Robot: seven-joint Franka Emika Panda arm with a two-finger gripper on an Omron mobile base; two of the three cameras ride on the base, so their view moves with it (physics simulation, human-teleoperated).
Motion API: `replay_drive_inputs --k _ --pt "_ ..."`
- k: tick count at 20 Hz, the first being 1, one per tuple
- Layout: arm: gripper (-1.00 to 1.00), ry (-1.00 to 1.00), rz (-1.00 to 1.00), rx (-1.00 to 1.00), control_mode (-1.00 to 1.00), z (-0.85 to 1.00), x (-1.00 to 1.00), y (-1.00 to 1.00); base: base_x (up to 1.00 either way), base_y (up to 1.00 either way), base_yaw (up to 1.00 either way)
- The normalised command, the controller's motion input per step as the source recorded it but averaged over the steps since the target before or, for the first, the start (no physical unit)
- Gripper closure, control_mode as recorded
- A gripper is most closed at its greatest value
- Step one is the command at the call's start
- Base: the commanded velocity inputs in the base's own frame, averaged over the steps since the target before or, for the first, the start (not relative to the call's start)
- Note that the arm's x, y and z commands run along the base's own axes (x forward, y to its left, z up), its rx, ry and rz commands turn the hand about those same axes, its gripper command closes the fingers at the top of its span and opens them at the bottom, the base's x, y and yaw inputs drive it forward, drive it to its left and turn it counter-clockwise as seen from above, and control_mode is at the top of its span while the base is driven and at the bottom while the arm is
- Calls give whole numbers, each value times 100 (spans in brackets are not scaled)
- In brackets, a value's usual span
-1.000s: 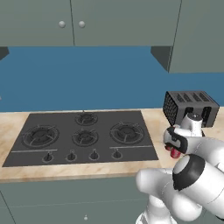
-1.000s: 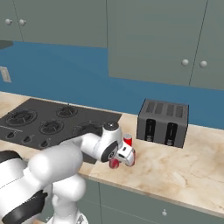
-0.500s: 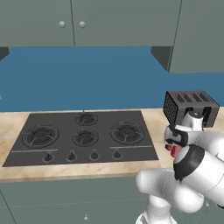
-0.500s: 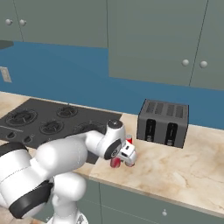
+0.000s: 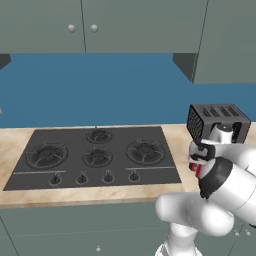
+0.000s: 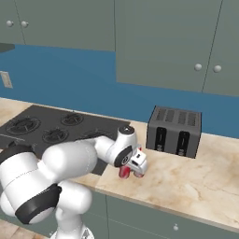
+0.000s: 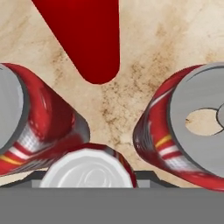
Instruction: Four empty soda cans are scattered around the kitchen. Gather all the cans and cluster them next to the stove for recycling.
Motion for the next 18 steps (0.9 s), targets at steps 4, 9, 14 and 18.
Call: replay_drive_inputs --k 4,9,14,18 --pt "-100 0 -5 0 -100 -34 -14 9 0 0 0" --pt "-100 0 -6 -2 -100 -37 -17 14 0 0 0" --pt "-100 0 -7 -3 -100 -35 -22 12 0 0 0" --pt "-100 0 -7 -2 -100 -25 -18 9 0 0 0"
